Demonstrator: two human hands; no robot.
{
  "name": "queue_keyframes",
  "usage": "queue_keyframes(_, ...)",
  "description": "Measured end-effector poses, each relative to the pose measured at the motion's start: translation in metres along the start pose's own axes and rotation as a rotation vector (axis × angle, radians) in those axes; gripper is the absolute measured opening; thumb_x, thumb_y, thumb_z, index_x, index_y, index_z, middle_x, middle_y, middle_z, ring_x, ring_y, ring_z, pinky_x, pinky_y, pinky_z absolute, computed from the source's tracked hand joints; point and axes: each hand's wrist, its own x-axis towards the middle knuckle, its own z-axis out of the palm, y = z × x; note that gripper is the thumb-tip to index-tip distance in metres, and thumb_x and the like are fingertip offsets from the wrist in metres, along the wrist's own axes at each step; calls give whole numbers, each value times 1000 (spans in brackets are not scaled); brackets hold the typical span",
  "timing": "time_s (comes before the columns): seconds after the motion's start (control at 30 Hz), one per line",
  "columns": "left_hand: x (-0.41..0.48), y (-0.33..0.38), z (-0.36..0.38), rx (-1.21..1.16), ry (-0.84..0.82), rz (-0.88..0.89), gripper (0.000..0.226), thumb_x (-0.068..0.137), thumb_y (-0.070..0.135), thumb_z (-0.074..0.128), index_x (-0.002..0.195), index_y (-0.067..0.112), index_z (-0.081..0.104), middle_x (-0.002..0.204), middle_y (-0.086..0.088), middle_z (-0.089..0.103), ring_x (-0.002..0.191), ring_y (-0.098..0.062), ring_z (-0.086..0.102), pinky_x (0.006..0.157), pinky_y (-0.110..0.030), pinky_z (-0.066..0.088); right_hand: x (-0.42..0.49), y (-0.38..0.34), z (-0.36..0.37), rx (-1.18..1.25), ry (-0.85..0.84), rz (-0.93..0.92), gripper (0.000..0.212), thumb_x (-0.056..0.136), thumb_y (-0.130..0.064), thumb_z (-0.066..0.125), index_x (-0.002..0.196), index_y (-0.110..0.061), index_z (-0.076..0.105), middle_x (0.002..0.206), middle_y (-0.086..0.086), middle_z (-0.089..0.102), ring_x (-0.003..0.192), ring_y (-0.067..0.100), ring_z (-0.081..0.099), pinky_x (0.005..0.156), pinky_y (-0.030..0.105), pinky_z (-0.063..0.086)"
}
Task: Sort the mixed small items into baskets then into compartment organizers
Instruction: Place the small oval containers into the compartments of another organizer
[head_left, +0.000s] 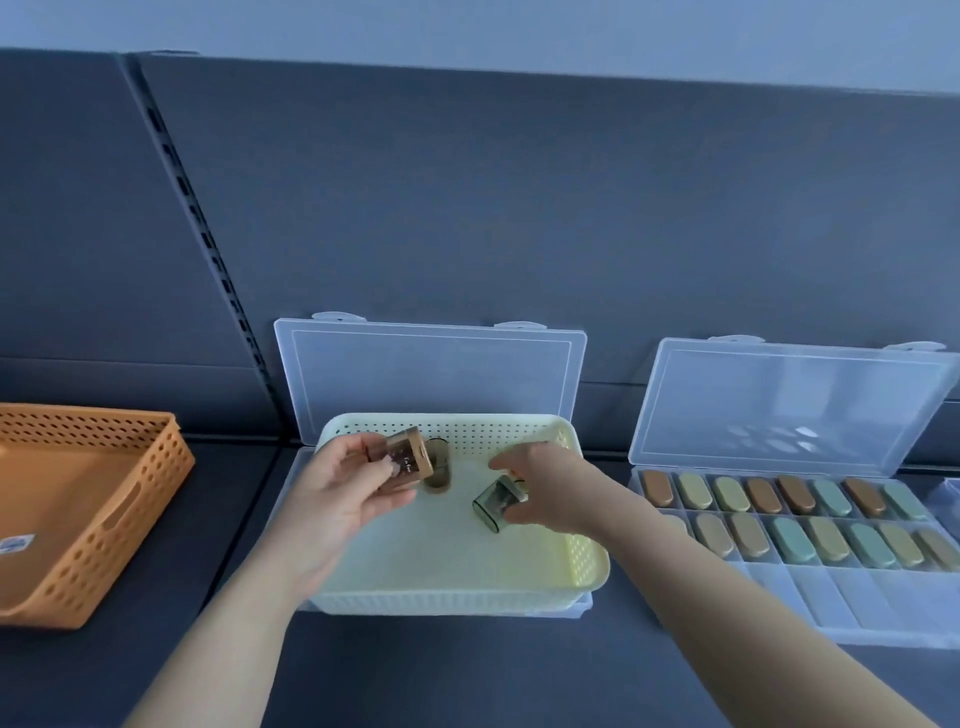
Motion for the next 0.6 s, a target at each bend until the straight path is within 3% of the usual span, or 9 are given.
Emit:
queue_keyframes(0.1, 2, 1, -6, -74, -41, -14, 30, 90, -10, 49, 118, 1, 55, 110, -18, 65, 93, -28, 68, 75, -30, 59, 11, -6, 5, -114, -60, -34, 51, 83, -20, 65, 133, -20, 52, 124, 2, 58, 113, 24, 54, 92, 33, 48)
queue_keyframes(0.2, 3, -2, -7, -41, -116, -6, 44, 79, -12, 64, 117, 9, 61, 102, -12, 68, 92, -23, 67, 78, -30, 57, 11, -9, 7, -90, -32, -22, 42, 80, -27, 69, 120, -17, 60, 111, 3, 60, 102, 24, 57, 86, 37, 50)
queue_keyframes(0.3, 1, -2, 2, -51, -152, 5, 45, 67, 2, 68, 111, 5, 62, 97, -11, 67, 93, -27, 68, 78, -33, 58, -7, -7, -3, 178, 121, 46, 40, 78, -40, 70, 112, -21, 62, 103, -3, 62, 90, 18, 62, 78, 34, 54)
queue_keyframes(0.37, 0, -1, 13, -26, -161, 31, 37, 69, 2, 71, 103, 6, 57, 97, -9, 67, 89, -32, 69, 69, -33, 58, -27, 1, -14, 390, 248, 106, 38, 76, -41, 72, 108, -23, 62, 100, -8, 64, 83, 11, 64, 69, 24, 52)
queue_keyframes(0.47, -4, -3, 41, 39, -192, 60, 27, 85, 4, 66, 99, 11, 44, 103, -10, 71, 74, -31, 68, 50, -26, 48, -63, 20, -29, 714, 361, 162, 34, 79, -28, 76, 109, -23, 63, 101, -4, 67, 74, 10, 69, 66, 17, 54)
queue_keyframes(0.6, -10, -10, 91, 23, -277, 76, 27, 84, 33, 56, 101, 13, 48, 90, -13, 68, 66, -21, 55, 52, -28, 38, -108, 57, -37, 852, 443, 241, 33, 83, -22, 72, 114, -24, 60, 105, 2, 63, 67, 16, 70, 57, 10, 46)
